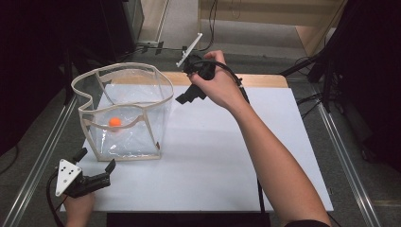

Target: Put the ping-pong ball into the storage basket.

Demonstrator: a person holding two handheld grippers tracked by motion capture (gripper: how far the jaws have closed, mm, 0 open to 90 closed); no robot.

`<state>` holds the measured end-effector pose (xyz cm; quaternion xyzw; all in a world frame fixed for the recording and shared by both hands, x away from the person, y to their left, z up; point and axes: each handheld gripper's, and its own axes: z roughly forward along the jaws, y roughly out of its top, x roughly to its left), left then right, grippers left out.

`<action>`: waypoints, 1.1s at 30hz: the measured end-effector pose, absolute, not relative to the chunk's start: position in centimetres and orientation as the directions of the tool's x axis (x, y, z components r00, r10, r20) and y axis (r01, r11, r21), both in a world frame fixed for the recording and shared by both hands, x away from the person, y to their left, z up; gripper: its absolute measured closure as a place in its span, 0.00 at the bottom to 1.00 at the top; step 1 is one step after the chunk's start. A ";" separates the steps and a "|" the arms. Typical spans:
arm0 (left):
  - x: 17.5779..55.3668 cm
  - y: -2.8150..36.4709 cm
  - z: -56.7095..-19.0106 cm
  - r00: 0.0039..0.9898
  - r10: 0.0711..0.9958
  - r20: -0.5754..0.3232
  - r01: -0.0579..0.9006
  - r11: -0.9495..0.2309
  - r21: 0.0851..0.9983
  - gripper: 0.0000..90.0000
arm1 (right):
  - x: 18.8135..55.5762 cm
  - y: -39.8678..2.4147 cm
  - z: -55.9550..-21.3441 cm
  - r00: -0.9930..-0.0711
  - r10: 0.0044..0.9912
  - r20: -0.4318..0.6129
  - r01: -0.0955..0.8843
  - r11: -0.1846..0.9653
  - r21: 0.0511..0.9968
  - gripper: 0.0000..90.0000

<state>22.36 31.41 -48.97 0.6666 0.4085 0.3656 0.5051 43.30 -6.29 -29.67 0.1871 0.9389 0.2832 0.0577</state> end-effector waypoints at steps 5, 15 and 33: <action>22.3 31.4 -49.0 0.399 0.914 0.075 0.175 -0.156 0.972 0.00 | 42.7 -6.8 -30.4 -0.923 0.386 -0.001 0.319 0.764 0.560 0.00; 22.3 31.4 -49.0 0.398 0.915 0.072 0.177 -0.153 0.972 0.00 | 41.9 -7.8 -32.2 -0.925 0.380 0.018 0.321 0.753 0.574 0.00; 22.3 31.4 -49.0 0.395 0.916 0.077 0.178 -0.159 0.971 0.00 | 40.1 -10.9 -35.8 -0.913 0.406 0.042 0.350 0.726 0.592 0.00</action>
